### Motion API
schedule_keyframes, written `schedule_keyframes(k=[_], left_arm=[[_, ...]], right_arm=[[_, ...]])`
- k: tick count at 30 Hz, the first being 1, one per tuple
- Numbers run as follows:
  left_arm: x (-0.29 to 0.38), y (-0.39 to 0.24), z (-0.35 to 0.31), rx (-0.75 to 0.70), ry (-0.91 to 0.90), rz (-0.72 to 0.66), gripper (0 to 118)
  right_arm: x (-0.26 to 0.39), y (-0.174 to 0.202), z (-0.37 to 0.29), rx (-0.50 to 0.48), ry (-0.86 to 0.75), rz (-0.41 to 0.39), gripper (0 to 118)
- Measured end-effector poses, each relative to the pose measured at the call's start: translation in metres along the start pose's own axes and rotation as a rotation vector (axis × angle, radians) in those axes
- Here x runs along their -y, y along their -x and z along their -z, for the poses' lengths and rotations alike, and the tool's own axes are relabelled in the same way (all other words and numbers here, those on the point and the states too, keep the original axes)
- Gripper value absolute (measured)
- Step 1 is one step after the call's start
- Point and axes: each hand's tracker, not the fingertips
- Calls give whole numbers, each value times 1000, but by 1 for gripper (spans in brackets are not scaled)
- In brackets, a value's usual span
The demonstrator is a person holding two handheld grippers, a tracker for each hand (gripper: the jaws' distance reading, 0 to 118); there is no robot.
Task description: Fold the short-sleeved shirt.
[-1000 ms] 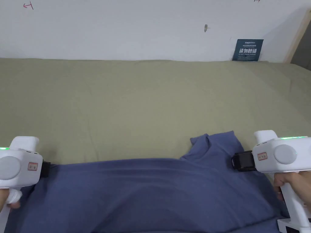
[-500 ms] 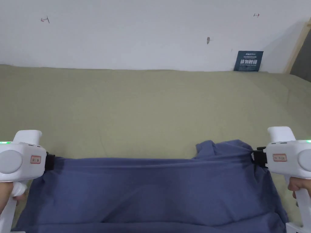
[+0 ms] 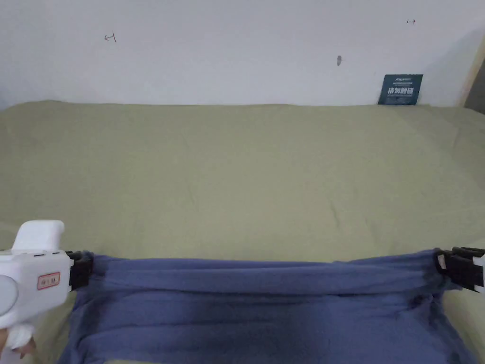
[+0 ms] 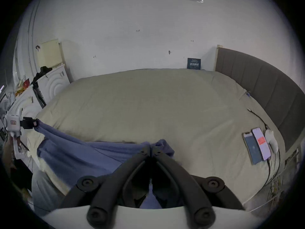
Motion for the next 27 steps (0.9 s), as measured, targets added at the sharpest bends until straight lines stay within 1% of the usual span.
schedule_keyframes(k=[3, 8, 12, 15, 16, 17, 18, 19, 20, 21, 22, 23, 25, 26, 27], left_arm=[[27, 3, -11, 34, 0, 6, 2], [63, 2, -10, 4, 49, 30, 2], [77, 3, -6, 10, 68, 0, 2], [80, 2, -5, 9, 77, -13, 2], [80, 2, -6, 6, 73, -20, 2], [79, 2, -8, -11, 55, -21, 8], [79, 0, -9, -26, 52, -1, 31], [79, 0, -8, -37, 64, 6, 89], [81, 2, -14, -55, 2, 5, 118], [79, 4, -17, -48, 12, -1, 116], [77, 4, -19, -44, 21, -7, 111], [76, 4, -21, -52, -6, -17, 111], [73, 6, -24, -56, -26, -41, 109], [69, 5, -25, -65, -33, -49, 103], [68, 5, -27, -76, -57, -55, 89]], right_arm=[[32, -1, -10, 0, 24, 15, 2], [70, -4, -6, 3, 91, 51, 2], [87, -5, 1, 12, 127, 70, 2], [91, -1, 5, 19, 160, 44, 2], [91, 2, 5, 36, 163, 29, 2], [89, 6, 3, 61, 163, 19, 9], [87, 9, 2, 84, 164, 14, 33], [86, 9, 1, 84, 155, 7, 83], [86, 15, -6, 81, 101, 4, 113], [82, 22, -10, 70, 73, -1, 117], [78, 32, -13, 82, 71, -6, 109], [74, 38, -13, 89, 37, -16, 106], [70, 63, -14, 105, -34, -47, 106], [69, 76, -14, 92, -60, -54, 100], [63, 88, -13, 80, -95, -59, 85]])
